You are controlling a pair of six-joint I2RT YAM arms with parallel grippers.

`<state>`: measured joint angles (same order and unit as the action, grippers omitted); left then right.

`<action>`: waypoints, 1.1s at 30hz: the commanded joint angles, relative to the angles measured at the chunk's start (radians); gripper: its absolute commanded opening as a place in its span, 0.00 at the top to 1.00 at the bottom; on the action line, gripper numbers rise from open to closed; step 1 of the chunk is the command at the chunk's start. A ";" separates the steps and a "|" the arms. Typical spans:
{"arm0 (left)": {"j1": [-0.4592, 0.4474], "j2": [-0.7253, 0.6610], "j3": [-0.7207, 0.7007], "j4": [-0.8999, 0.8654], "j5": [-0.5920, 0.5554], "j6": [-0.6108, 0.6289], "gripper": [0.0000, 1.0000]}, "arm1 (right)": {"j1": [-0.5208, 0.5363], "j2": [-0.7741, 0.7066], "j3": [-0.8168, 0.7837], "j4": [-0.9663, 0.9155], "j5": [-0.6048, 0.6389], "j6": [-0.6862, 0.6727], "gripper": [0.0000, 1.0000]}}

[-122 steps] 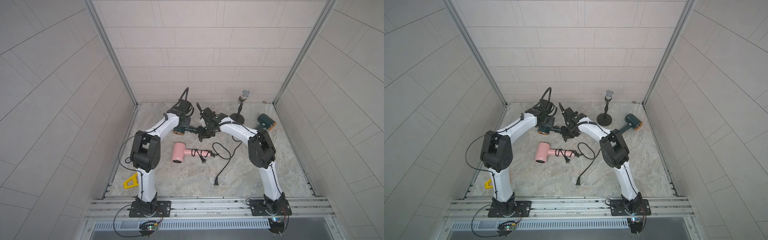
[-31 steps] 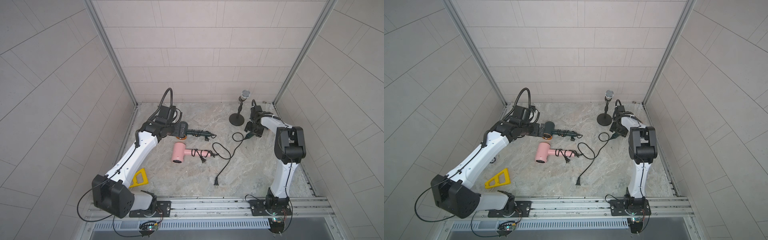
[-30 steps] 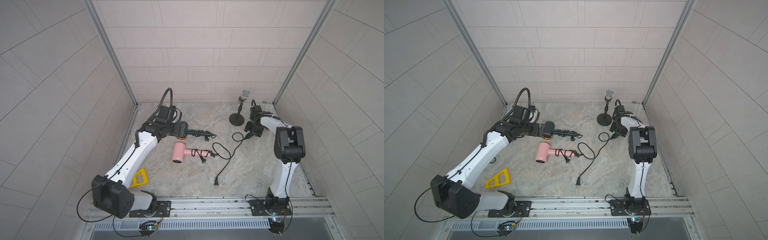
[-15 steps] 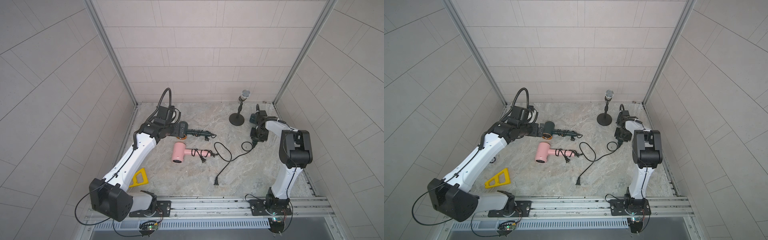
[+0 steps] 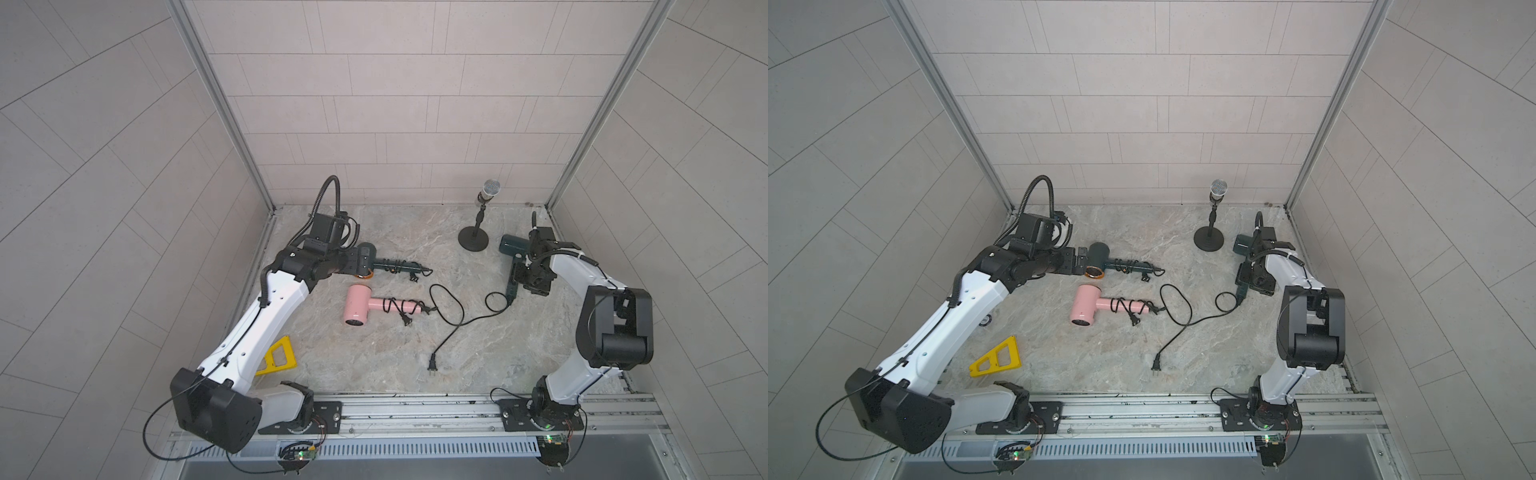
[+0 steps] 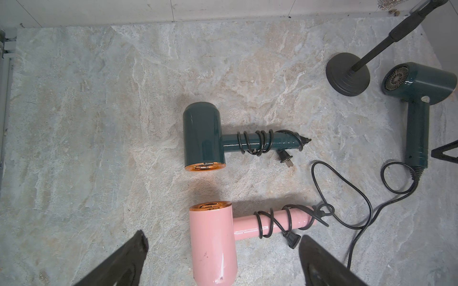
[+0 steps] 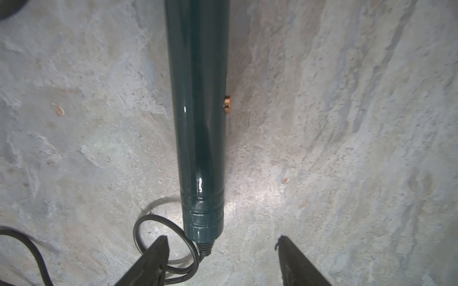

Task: Wrap the cord around the hair dryer
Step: Adjust the hair dryer at the center of the board.

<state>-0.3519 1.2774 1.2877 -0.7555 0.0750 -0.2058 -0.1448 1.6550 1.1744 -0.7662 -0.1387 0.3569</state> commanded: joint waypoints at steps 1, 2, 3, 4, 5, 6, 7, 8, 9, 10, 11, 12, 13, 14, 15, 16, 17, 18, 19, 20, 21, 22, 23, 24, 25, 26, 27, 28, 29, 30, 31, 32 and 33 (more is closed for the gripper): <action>-0.006 -0.016 0.005 -0.001 0.004 -0.006 0.00 | 0.009 0.007 0.017 0.020 -0.010 0.015 0.31; -0.006 -0.014 0.007 -0.001 0.003 -0.005 0.00 | 0.010 0.020 0.022 0.027 -0.008 0.018 0.31; -0.006 -0.011 0.010 0.000 0.008 -0.005 0.00 | 0.011 0.034 0.027 0.034 -0.003 0.023 0.32; -0.007 -0.009 0.010 -0.001 0.012 -0.004 0.00 | 0.011 0.046 0.028 0.047 0.001 0.025 0.32; -0.007 -0.008 0.012 -0.001 0.013 -0.001 0.00 | 0.011 0.063 0.030 0.057 -0.002 0.022 0.34; -0.007 -0.008 0.012 -0.001 0.016 0.002 0.00 | 0.012 0.077 0.031 0.062 -0.002 0.020 0.34; -0.009 -0.006 0.012 -0.001 0.018 0.006 0.00 | 0.015 0.086 0.031 0.068 0.007 0.019 0.34; -0.009 -0.002 0.012 0.000 0.021 0.013 0.00 | 0.018 0.097 0.032 0.078 0.017 0.022 0.35; -0.010 0.005 0.011 0.000 0.025 0.020 0.00 | 0.021 0.105 0.031 0.090 0.016 0.027 0.37; -0.010 0.013 0.007 0.005 0.025 0.027 0.00 | 0.025 0.115 0.032 0.096 0.018 0.032 0.39; -0.010 0.022 0.001 0.012 0.030 0.033 0.00 | 0.033 0.127 0.037 0.101 0.024 0.037 0.40; -0.012 0.030 -0.005 0.021 0.033 0.034 0.00 | 0.039 0.140 0.042 0.101 0.032 0.039 0.42; -0.013 0.034 -0.010 0.028 0.042 0.033 0.00 | 0.044 0.153 0.047 0.099 0.040 0.042 0.42; -0.013 0.033 -0.014 0.038 0.052 0.032 0.00 | 0.049 0.166 0.053 0.093 0.047 0.042 0.42; -0.015 0.030 -0.020 0.051 0.060 0.032 0.00 | 0.053 0.179 0.060 0.084 0.052 0.043 0.43; -0.017 0.024 -0.025 0.063 0.063 0.032 0.00 | 0.057 0.184 0.062 0.079 0.058 0.042 0.44; -0.017 0.017 -0.029 0.075 0.062 0.034 0.00 | 0.056 0.187 0.061 0.081 0.063 0.041 0.45; -0.016 0.013 -0.028 0.079 0.058 0.036 0.00 | 0.057 0.190 0.058 0.083 0.066 0.041 0.47; -0.017 0.012 -0.026 0.079 0.052 0.041 0.00 | 0.057 0.192 0.056 0.085 0.066 0.041 0.49; -0.016 0.016 -0.023 0.075 0.048 0.044 0.00 | 0.057 0.195 0.054 0.088 0.065 0.040 0.51; -0.016 0.022 -0.019 0.072 0.048 0.045 0.00 | 0.058 0.201 0.053 0.091 0.059 0.040 0.53; -0.017 0.025 -0.019 0.073 0.049 0.044 0.00 | 0.057 0.207 0.051 0.094 0.051 0.035 0.55; -0.018 0.028 -0.022 0.073 0.051 0.044 0.00 | 0.059 0.216 0.055 0.092 0.050 0.034 0.57; -0.018 0.030 -0.027 0.077 0.051 0.044 0.00 | 0.059 0.226 0.061 0.086 0.050 0.030 0.59; -0.018 0.027 -0.031 0.081 0.046 0.044 0.00 | 0.059 0.231 0.064 0.081 0.050 0.026 0.61; -0.018 0.023 -0.035 0.085 0.041 0.044 0.00 | 0.058 0.235 0.067 0.074 0.054 0.020 0.62; -0.018 0.020 -0.036 0.087 0.037 0.046 0.00 | 0.057 0.234 0.065 0.068 0.060 0.012 0.64; -0.018 0.019 -0.036 0.086 0.036 0.049 0.00 | 0.057 0.228 0.060 0.067 0.068 0.004 0.65; -0.018 0.016 -0.033 0.085 0.035 0.052 0.00 | 0.057 0.221 0.052 0.068 0.080 -0.004 0.65; -0.018 0.015 -0.032 0.085 0.035 0.053 0.00 | 0.057 0.212 0.043 0.071 0.088 -0.007 0.67; -0.018 0.017 -0.031 0.085 0.038 0.055 0.00 | 0.057 0.208 0.039 0.071 0.091 -0.011 0.68; -0.018 0.019 -0.030 0.085 0.045 0.055 0.00 | 0.057 0.202 0.038 0.071 0.088 -0.014 0.68; -0.018 0.022 -0.030 0.085 0.050 0.056 0.00 | 0.057 0.196 0.038 0.066 0.087 -0.019 0.70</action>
<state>-0.3634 1.3075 1.2633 -0.6846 0.1238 -0.1768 -0.0879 1.8675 1.2282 -0.6735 -0.0856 0.3691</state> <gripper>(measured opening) 0.999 0.365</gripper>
